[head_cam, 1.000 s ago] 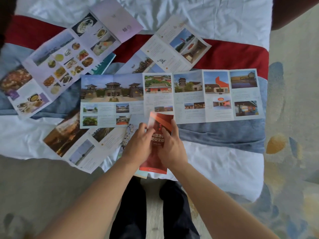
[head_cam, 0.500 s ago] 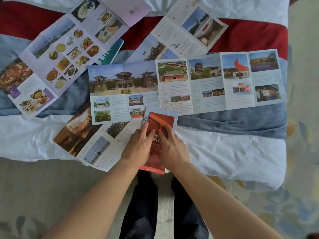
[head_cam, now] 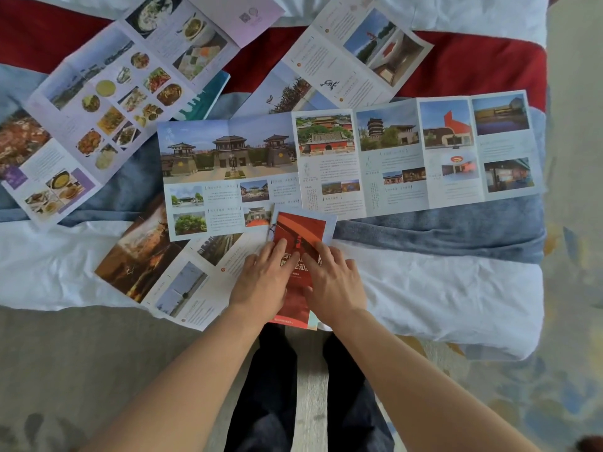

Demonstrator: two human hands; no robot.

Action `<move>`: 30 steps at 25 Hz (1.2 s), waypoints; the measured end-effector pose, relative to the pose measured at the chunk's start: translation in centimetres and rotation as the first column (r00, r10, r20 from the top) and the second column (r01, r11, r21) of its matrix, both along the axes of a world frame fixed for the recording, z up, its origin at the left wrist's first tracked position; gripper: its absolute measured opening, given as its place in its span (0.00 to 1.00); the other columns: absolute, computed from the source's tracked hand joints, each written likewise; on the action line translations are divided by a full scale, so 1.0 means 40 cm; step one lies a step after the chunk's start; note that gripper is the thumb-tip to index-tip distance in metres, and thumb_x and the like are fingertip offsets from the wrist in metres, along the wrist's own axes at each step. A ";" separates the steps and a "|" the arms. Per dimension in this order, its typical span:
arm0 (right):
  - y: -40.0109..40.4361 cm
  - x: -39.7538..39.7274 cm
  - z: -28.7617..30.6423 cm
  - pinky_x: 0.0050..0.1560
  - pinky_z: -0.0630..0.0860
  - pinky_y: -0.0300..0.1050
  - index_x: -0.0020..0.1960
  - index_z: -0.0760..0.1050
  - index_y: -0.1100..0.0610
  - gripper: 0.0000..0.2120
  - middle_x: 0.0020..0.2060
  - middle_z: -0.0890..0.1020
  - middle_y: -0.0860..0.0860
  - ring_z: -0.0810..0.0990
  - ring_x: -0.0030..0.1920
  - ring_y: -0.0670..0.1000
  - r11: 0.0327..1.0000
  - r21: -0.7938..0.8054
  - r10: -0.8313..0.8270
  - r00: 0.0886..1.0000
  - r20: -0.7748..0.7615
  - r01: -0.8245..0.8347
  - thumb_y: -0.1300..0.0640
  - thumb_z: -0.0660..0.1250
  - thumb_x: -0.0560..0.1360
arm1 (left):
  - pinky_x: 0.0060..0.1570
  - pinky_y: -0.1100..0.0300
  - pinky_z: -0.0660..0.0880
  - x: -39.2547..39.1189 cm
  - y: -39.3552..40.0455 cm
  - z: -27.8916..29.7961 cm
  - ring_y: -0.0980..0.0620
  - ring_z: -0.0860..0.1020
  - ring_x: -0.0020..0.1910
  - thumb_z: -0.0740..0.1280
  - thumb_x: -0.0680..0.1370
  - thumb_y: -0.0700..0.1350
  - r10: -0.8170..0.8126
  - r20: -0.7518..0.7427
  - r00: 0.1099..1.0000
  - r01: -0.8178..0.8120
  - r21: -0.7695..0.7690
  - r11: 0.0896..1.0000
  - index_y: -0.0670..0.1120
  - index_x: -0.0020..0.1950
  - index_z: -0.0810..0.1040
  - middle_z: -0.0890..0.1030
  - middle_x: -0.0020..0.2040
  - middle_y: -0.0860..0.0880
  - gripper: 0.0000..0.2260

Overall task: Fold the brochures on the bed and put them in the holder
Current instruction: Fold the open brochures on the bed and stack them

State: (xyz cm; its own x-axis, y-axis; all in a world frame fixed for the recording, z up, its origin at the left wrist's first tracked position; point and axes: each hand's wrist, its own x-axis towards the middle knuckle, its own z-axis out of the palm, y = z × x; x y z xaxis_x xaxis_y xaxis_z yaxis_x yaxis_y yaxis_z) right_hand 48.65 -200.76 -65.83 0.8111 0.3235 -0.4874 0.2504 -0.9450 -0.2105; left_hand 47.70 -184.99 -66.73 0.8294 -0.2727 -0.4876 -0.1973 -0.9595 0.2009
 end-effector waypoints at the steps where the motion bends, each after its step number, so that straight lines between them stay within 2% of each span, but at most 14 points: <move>1: 0.002 0.000 -0.005 0.61 0.70 0.55 0.71 0.68 0.49 0.28 0.76 0.62 0.54 0.67 0.69 0.59 1.000 0.003 -0.021 1.000 -0.006 0.021 0.52 0.69 0.72 | 0.71 0.43 0.63 0.003 -0.005 0.000 0.41 0.54 0.78 0.70 0.75 0.44 0.019 -0.003 1.000 -0.019 -0.009 1.000 0.52 0.77 0.62 0.56 0.78 0.44 0.32; 5: 0.003 0.002 -0.008 0.56 0.75 0.57 0.63 0.73 0.50 0.23 0.76 0.60 0.55 0.74 0.61 0.63 0.982 0.073 -0.173 0.985 -0.012 0.173 0.51 0.72 0.69 | 0.70 0.39 0.63 0.007 -0.027 0.005 0.40 0.50 0.79 0.69 0.76 0.41 0.186 -0.008 0.983 -0.185 -0.143 0.972 0.53 0.70 0.72 0.55 0.79 0.45 0.23; 7: 0.004 0.007 -0.014 0.55 0.75 0.57 0.63 0.73 0.51 0.24 0.75 0.62 0.55 0.75 0.59 0.64 0.966 0.148 -0.209 0.977 -0.030 0.211 0.53 0.73 0.68 | 0.70 0.39 0.64 0.011 -0.031 0.006 0.41 0.51 0.79 0.67 0.76 0.38 0.213 -0.011 0.977 -0.211 -0.179 0.961 0.52 0.69 0.73 0.57 0.78 0.46 0.22; 9: 0.007 0.009 -0.022 0.56 0.76 0.56 0.65 0.73 0.53 0.26 0.74 0.63 0.55 0.74 0.62 0.64 0.948 0.215 -0.229 0.972 -0.059 0.237 0.57 0.73 0.68 | 0.69 0.39 0.65 0.015 -0.032 0.007 0.41 0.54 0.78 0.66 0.76 0.36 0.222 -0.005 0.975 -0.219 -0.184 0.958 0.53 0.70 0.74 0.59 0.78 0.44 0.24; 14: -0.021 0.004 -0.033 0.59 0.74 0.58 0.67 0.74 0.56 0.29 0.73 0.66 0.58 0.73 0.58 0.64 0.933 0.257 -0.252 0.967 -0.038 0.253 0.62 0.72 0.66 | 0.68 0.39 0.67 0.016 -0.053 0.005 0.42 0.57 0.77 0.70 0.74 0.37 0.191 0.008 0.982 -0.187 -0.160 0.969 0.54 0.72 0.72 0.62 0.76 0.44 0.28; 18: -0.080 0.008 -0.011 0.58 0.74 0.58 0.65 0.75 0.56 0.27 0.72 0.67 0.58 0.73 0.58 0.64 0.931 0.255 -0.269 0.963 -0.012 0.263 0.61 0.73 0.66 | 0.68 0.39 0.66 0.027 -0.110 0.016 0.41 0.59 0.76 0.69 0.74 0.37 0.181 0.012 0.983 -0.175 -0.201 0.964 0.53 0.71 0.73 0.63 0.75 0.44 0.26; 24: -0.248 0.035 0.032 0.61 0.72 0.58 0.63 0.78 0.60 0.25 0.71 0.69 0.60 0.72 0.61 0.65 0.916 0.222 -0.352 0.935 0.044 0.335 0.65 0.71 0.66 | 0.70 0.42 0.67 0.038 -0.279 0.034 0.42 0.57 0.76 0.68 0.76 0.40 0.109 -0.014 0.994 -0.108 -0.270 0.957 0.50 0.71 0.74 0.62 0.76 0.42 0.23; 30: -0.433 0.025 0.028 0.64 0.70 0.57 0.67 0.75 0.57 0.26 0.72 0.67 0.58 0.70 0.66 0.63 0.920 0.129 -0.377 0.926 0.033 0.370 0.59 0.74 0.69 | 0.71 0.43 0.65 0.061 -0.448 0.023 0.42 0.55 0.77 0.67 0.76 0.37 0.006 -0.015 1.000 -0.010 -0.289 0.957 0.47 0.70 0.74 0.61 0.76 0.41 0.23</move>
